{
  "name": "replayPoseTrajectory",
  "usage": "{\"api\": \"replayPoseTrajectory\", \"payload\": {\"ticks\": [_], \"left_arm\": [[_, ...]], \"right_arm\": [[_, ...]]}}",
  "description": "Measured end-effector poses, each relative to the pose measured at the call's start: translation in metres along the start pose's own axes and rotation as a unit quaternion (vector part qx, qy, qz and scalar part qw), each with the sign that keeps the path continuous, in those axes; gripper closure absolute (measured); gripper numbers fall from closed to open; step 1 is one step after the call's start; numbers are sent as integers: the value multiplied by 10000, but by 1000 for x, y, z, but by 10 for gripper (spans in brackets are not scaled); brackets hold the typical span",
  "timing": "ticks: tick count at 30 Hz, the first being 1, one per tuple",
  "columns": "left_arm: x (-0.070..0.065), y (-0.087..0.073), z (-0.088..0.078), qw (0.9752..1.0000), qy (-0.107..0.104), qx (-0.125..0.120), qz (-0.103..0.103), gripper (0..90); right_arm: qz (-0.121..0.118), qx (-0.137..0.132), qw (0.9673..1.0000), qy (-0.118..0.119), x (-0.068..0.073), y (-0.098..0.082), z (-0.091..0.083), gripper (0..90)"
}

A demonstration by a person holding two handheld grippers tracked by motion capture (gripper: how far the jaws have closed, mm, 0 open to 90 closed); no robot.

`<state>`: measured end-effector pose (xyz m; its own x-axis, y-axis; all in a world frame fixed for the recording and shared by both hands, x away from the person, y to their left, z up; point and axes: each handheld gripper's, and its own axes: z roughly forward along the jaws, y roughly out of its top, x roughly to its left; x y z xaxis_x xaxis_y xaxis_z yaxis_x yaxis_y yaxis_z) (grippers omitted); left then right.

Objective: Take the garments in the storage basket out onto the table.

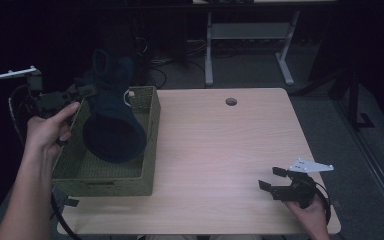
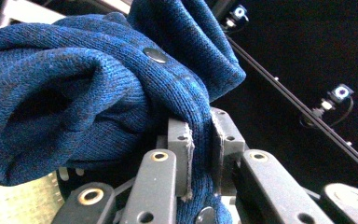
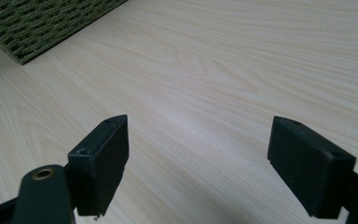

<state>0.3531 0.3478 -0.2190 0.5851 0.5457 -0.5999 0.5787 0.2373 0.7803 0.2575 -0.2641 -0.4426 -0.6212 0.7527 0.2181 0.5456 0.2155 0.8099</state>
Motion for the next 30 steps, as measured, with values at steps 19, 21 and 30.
{"api": "replayPoseTrajectory", "payload": {"ticks": [19, 21, 30], "left_arm": [[-51, -8, 88, 9957, -638, 597, 311, 806], [-56, -11, 100, 9948, -678, 691, 328, 806], [-71, -30, 155, 9901, -787, 1094, 403, 805]], "right_arm": [[12, -78, 10000, -1, -1, 2, -3, 201], [19, -88, 10000, -9, -1, 2, -4, 201], [-5, -162, 9999, -45, -3, 3, -9, 201]]}}
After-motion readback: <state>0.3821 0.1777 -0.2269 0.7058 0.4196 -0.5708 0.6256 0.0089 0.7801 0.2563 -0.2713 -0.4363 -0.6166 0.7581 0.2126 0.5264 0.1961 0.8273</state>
